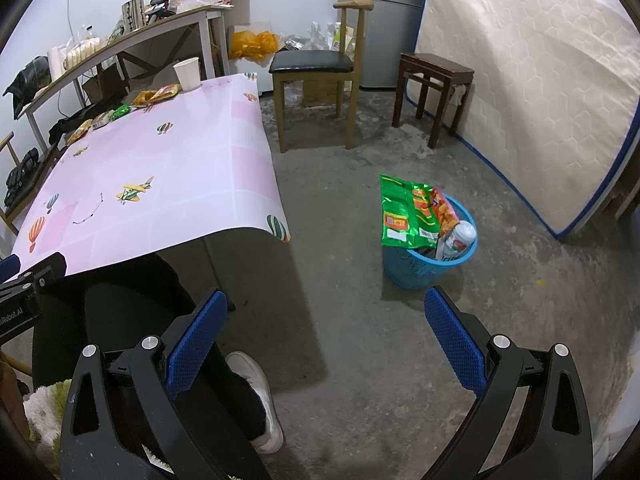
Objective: Collect trash
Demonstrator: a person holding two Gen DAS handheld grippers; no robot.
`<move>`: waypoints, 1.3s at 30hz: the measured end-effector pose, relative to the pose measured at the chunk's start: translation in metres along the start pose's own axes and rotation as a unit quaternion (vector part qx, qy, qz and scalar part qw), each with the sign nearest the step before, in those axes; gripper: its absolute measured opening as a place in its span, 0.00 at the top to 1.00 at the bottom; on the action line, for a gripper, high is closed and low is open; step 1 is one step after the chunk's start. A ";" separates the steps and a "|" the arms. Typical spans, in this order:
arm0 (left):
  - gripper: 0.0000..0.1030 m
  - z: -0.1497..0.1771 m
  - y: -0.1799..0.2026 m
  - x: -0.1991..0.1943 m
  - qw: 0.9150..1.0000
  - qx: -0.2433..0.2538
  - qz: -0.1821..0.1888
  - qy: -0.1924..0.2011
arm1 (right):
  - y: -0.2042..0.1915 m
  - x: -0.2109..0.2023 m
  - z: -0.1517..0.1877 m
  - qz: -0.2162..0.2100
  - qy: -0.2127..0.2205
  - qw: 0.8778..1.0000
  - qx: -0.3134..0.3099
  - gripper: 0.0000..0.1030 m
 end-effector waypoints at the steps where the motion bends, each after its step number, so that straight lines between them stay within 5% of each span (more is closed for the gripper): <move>1: 0.05 0.000 0.000 0.000 1.000 0.000 0.000 0.000 | 0.000 0.000 0.000 0.000 0.000 1.000 0.000 0.08; 39: 0.05 0.001 -0.001 0.000 1.000 -0.002 0.002 -0.001 | -0.013 -0.001 -0.008 -0.011 0.003 1.000 -0.003 0.08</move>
Point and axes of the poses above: each gripper's, at about its wrist camera, not at the fingertips, and x roughly the way its jaws point, y to its right, z to its underside, the point moved 2 cm from there along x, roughly the way its jaws point, and after that the axes turned 6 degrees about -x, right-handed, at the moved point
